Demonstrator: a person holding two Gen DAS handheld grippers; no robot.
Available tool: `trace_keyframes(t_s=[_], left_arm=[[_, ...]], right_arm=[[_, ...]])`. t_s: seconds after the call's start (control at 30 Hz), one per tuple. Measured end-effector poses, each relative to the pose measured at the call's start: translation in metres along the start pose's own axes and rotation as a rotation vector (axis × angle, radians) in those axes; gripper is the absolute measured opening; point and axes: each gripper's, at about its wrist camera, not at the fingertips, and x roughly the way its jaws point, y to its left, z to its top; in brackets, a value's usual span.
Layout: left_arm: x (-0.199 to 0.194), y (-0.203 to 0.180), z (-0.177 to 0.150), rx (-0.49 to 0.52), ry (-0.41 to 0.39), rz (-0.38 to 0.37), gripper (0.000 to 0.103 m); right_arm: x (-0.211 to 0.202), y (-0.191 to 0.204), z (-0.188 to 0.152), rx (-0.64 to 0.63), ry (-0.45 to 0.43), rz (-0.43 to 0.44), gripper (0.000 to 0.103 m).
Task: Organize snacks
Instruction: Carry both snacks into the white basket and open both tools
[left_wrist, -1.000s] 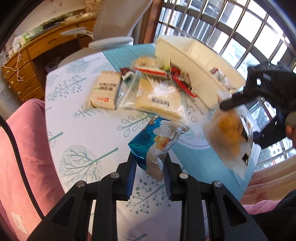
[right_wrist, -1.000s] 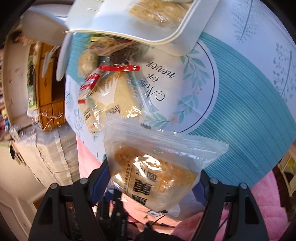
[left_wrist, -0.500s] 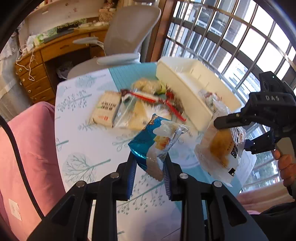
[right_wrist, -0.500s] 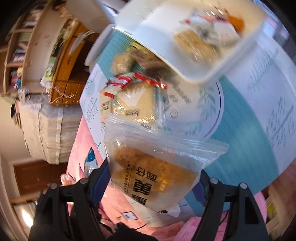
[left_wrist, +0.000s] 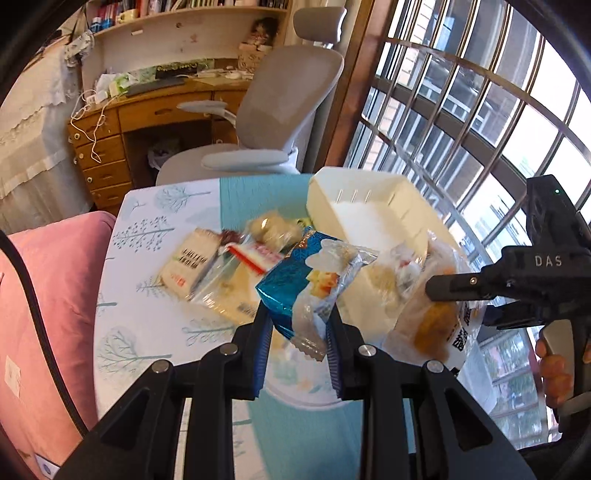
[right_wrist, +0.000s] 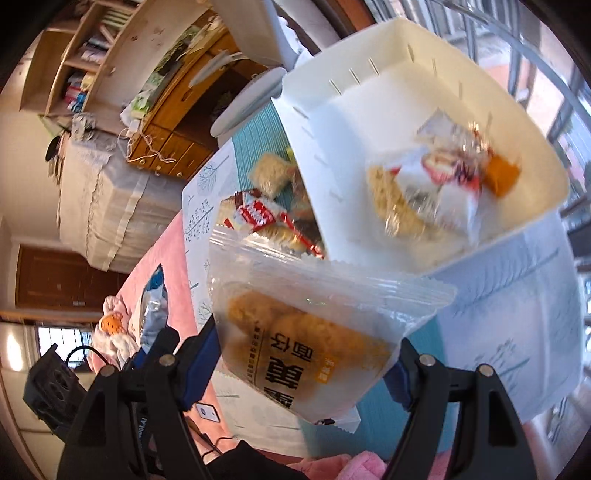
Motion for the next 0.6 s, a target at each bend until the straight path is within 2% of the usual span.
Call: trace_keyframes(t_s=[0.2,0.6], left_arm=[[0.013,-0.04,0.011,-0.011,-0.021,0.015,0.025],[0.051,-0.11,0.038,-0.006,-0.038,-0.028,0.025]], right_arm=[[-0.021,-0.018,0.023,-0.088,0.001,0.006,0.077],[-0.062,-0.06,0.073,-0.192,-0.056,-0.067,0.078]])
